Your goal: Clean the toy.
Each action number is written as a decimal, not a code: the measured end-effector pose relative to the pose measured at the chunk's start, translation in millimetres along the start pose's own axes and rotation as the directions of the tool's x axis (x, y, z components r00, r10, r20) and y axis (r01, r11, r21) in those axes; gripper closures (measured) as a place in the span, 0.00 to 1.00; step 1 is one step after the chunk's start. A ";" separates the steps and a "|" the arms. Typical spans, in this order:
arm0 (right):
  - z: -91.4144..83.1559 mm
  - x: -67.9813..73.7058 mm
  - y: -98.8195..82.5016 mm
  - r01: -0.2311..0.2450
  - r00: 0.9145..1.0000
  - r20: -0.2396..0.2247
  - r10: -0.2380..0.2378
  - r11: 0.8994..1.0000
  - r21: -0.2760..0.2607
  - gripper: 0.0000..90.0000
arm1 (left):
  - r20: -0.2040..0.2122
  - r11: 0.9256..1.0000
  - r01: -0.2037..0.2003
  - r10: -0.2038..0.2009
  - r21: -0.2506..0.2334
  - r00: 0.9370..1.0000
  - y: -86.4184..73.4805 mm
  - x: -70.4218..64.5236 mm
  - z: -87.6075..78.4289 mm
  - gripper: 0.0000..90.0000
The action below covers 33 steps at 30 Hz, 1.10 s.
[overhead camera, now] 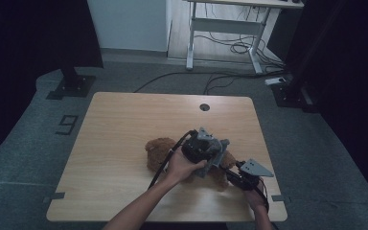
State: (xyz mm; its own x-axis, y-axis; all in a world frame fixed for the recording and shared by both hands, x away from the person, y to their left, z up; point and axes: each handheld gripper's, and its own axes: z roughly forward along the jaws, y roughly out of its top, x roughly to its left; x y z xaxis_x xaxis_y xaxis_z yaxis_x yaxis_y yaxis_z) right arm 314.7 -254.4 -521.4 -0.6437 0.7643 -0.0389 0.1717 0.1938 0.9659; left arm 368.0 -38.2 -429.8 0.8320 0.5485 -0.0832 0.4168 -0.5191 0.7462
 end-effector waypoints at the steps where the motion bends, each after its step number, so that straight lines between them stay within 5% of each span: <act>1: -0.1 0.0 -0.1 0.001 1.000 0.000 -0.001 1.000 0.001 0.69 | 0.001 1.000 0.006 -0.006 0.000 1.000 -3.5 1.2 2.0 0.83; 13: 0.1 -0.1 0.0 0.005 1.000 0.008 -0.005 1.000 0.007 0.69 | -0.050 0.999 0.042 -0.043 -0.022 0.998 -27.3 21.4 -32.8 0.84; 16: -0.2 -0.4 -0.1 0.004 1.000 0.012 -0.004 1.000 0.008 0.69 | -0.101 0.997 0.054 -0.058 -0.046 0.993 -37.1 33.0 -50.1 0.84; 20: -0.3 -1.2 -0.4 0.003 1.000 0.010 -0.003 1.000 0.006 0.69 | -0.083 0.987 0.124 -0.133 -0.105 0.988 -51.6 56.4 -74.8 0.84; 23: -0.3 -1.2 -0.5 0.003 1.000 0.012 -0.003 1.000 0.007 0.69 | -0.098 0.982 0.131 -0.145 -0.139 0.985 -58.3 64.0 -90.9 0.84; 28: -0.6 -2.1 -1.7 0.001 1.000 0.015 -0.001 1.000 0.006 0.68 | -0.157 0.978 0.147 -0.170 -0.149 0.973 -72.1 79.8 -113.3 0.83; 33: -0.5 -2.0 -1.7 0.001 1.000 0.015 -0.001 1.000 0.006 0.68 | -0.168 0.970 0.180 -0.207 -0.163 0.964 -83.2 93.8 -123.2 0.83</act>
State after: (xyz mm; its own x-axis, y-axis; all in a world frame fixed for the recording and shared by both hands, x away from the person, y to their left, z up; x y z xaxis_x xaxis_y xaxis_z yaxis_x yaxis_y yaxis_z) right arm 315.3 -256.6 -522.8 -0.6327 0.7732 -0.0437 0.1757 0.1982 0.9643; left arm 366.2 137.1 -418.3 0.6538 0.7465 -0.1239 0.4947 -0.2978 0.8164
